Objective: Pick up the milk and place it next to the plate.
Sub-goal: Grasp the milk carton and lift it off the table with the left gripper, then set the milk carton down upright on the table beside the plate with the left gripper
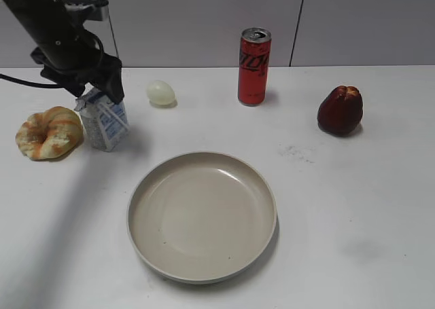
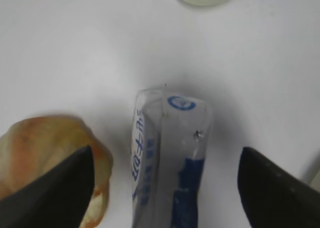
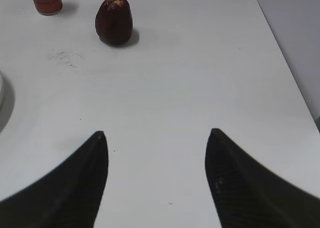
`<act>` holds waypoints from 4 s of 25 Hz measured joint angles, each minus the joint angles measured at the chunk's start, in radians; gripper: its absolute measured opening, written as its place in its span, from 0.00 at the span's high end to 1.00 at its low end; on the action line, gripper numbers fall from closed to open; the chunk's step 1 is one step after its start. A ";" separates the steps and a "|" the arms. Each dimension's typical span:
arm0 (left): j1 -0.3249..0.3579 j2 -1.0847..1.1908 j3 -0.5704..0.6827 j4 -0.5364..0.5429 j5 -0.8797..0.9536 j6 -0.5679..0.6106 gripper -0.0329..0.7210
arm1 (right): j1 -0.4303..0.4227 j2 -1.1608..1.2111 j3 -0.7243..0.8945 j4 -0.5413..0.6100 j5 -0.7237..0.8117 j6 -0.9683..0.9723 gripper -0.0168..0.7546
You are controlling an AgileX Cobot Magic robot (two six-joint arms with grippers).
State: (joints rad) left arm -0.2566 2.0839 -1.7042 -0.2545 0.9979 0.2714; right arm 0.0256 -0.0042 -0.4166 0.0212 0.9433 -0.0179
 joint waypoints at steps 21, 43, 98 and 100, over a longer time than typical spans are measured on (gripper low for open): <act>-0.003 0.091 -0.004 -0.002 -0.013 0.000 0.58 | 0.000 0.000 0.000 0.000 0.001 0.000 0.37; -0.005 -0.236 0.043 0.018 0.217 -0.160 0.59 | 0.000 0.000 0.000 0.000 0.001 0.000 0.37; -0.183 -0.532 0.575 -0.038 -0.144 -0.369 0.06 | 0.000 0.000 0.000 0.000 0.000 0.000 0.37; -0.181 -0.584 0.541 0.009 -0.091 -0.369 0.06 | 0.000 0.000 0.000 0.000 0.000 0.000 0.37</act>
State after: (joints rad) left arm -0.4380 1.4997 -1.1634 -0.2454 0.9069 -0.0975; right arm 0.0256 -0.0042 -0.4166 0.0212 0.9432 -0.0179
